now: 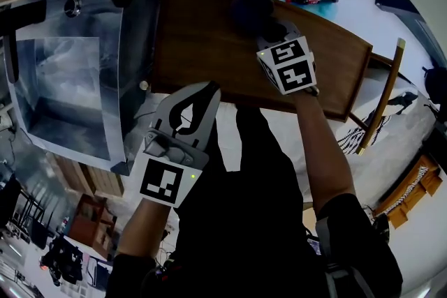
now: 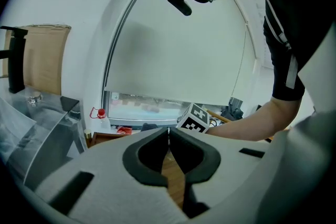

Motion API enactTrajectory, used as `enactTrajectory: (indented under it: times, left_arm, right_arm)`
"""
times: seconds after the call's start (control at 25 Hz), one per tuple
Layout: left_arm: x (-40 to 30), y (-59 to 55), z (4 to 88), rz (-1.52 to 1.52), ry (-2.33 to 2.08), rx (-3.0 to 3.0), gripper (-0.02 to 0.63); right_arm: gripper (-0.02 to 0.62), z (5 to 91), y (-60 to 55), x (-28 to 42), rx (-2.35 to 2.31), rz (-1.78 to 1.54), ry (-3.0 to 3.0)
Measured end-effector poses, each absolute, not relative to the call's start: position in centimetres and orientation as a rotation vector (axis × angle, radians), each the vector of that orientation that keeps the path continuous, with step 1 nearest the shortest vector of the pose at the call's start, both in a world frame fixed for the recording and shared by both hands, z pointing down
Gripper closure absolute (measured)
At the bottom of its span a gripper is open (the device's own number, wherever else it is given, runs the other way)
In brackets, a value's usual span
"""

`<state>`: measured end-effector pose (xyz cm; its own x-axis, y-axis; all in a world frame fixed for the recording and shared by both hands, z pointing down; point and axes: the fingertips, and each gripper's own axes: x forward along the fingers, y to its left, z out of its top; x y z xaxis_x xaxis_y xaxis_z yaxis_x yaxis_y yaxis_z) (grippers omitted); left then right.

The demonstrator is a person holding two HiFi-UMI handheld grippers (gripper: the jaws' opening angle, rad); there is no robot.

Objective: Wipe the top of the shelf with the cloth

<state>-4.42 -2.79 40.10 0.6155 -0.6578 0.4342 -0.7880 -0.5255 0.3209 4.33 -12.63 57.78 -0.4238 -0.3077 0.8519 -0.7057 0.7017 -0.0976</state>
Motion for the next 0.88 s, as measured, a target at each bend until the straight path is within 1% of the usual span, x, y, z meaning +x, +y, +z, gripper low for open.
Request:
enactTrajectory:
  times: [0.88]
  left_arm:
    - [10.4,-3.9,39.5,0.424,-0.947,2.467,0.580]
  right_arm:
    - [0.541,58.0,-12.0,23.0,0.994,0.662,-1.932]
